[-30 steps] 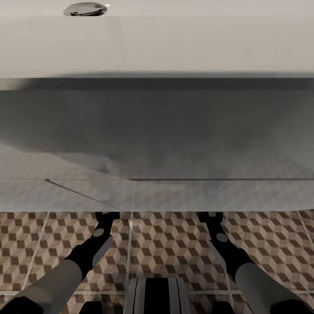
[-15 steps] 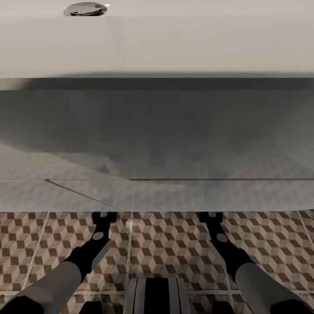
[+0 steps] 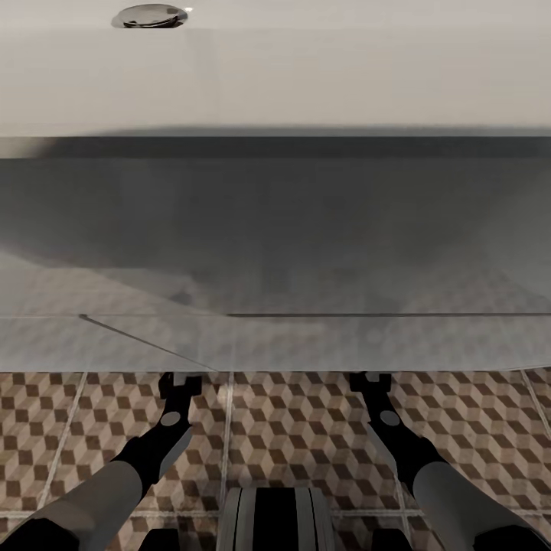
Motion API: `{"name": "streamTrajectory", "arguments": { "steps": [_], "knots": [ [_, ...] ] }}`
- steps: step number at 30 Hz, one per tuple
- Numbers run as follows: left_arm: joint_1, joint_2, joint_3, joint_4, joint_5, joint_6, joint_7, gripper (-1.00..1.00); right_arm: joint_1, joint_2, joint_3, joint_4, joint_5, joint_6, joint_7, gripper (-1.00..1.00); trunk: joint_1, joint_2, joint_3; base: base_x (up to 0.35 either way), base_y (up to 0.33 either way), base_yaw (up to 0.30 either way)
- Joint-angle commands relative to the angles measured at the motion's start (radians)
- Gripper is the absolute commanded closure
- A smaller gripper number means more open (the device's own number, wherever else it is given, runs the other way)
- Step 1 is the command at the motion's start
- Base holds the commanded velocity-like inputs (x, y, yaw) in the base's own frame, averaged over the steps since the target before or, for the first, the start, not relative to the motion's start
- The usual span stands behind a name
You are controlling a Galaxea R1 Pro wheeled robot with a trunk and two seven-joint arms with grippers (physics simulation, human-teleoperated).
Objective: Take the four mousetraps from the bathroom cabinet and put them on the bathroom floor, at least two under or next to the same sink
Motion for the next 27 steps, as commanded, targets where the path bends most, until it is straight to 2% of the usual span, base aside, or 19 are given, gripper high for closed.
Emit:
{"name": "streamTrajectory", "arguments": {
  "steps": [1, 14, 27],
  "knots": [
    [-0.001, 0.001, -0.009, -0.003, 0.009, -0.007, 0.006, 1.0, -0.001, -0.001, 0.009, 0.001, -0.011, -0.004, -0.005, 1.0, 0.0, 0.0, -0.001, 0.0, 0.0, 0.0],
    [-0.001, -0.006, -0.01, -0.056, 0.01, -0.01, 0.008, 1.0, -0.001, -0.001, 0.009, 0.005, -0.011, -0.004, -0.005, 1.0, 0.0, 0.0, -0.001, 0.0, 0.0, 0.0],
    [-0.001, -0.009, -0.01, -0.058, 0.007, -0.006, 0.008, 1.0, -0.001, -0.001, 0.009, 0.034, -0.011, -0.004, -0.005, 1.0, 0.0, 0.0, -0.001, 0.0, 0.0, 0.0]
  ]
}}
